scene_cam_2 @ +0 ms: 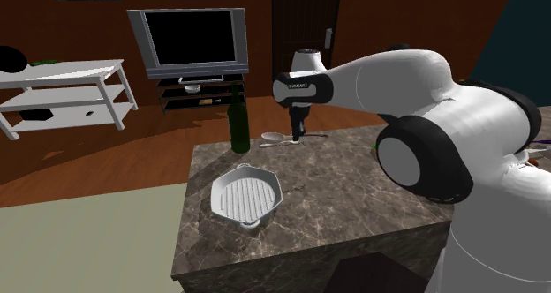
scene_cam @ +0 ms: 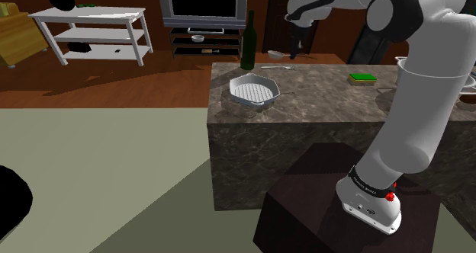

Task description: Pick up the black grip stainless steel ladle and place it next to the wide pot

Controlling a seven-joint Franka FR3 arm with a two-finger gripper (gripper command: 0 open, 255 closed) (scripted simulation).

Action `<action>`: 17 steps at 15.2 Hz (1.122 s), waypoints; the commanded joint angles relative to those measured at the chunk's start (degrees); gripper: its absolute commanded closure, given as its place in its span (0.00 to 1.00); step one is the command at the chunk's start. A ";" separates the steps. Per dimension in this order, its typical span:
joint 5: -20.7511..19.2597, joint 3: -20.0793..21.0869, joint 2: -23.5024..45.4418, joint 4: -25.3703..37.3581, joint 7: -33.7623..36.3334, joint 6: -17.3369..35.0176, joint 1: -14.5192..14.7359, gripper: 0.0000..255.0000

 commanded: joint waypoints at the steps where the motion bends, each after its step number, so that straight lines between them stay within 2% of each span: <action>1: -0.23 -0.09 -0.20 1.28 0.19 -1.45 -0.01 1.00; 15: -1.22 -0.60 -1.11 11.06 1.01 -11.90 -0.40 1.00; 17: -2.17 -1.03 -2.87 9.26 0.56 -11.55 -0.36 1.00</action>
